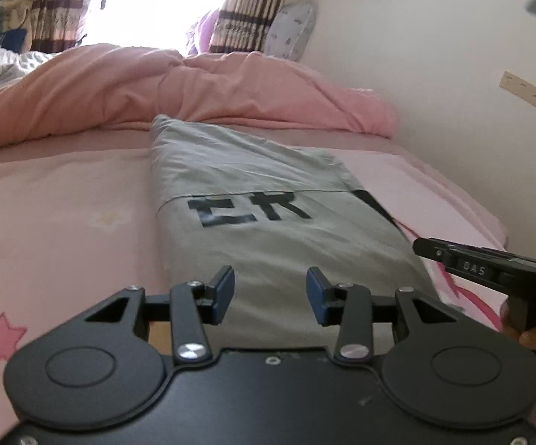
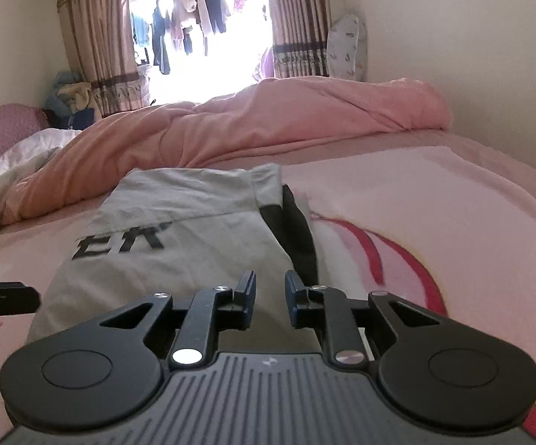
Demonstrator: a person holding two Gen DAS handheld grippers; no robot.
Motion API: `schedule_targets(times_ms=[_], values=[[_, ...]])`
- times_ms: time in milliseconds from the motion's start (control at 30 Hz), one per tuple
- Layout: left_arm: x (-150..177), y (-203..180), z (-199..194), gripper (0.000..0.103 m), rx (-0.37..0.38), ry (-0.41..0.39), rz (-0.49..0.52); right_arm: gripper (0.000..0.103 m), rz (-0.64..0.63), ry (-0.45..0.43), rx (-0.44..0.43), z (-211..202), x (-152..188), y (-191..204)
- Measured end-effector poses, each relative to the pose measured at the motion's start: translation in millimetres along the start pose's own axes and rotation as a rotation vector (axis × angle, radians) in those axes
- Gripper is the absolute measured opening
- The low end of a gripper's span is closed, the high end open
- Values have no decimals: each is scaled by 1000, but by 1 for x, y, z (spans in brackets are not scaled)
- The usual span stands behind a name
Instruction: Fold large clothes
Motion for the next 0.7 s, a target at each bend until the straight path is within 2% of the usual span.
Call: schedule_targets(times_ms=[133, 300, 467, 567, 700], values=[[10, 3, 25, 40, -21, 49, 1, 23, 10, 43, 48, 27, 7, -2], [26, 2, 32, 40, -26, 21, -4, 25, 51, 46, 28, 37, 17, -17], [31, 3, 32, 40, -29, 14, -7, 25, 65, 53, 18, 32, 16, -19], [23, 2, 29, 40, -25, 12, -24, 26, 85, 63, 27, 26, 11, -19], [22, -3, 6, 40, -20, -17, -51, 26, 82, 32, 19, -1, 5, -16]])
Point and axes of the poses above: each gripper's, at about its wrist camera, not at the fingertips, and z roughly the way its jaws point, y to its left, x to its underside, the point moved 1 cm from there along z, roughly the way its jaws point, and after that the axes turned 8 degrees about z, right-handed, at the moved point
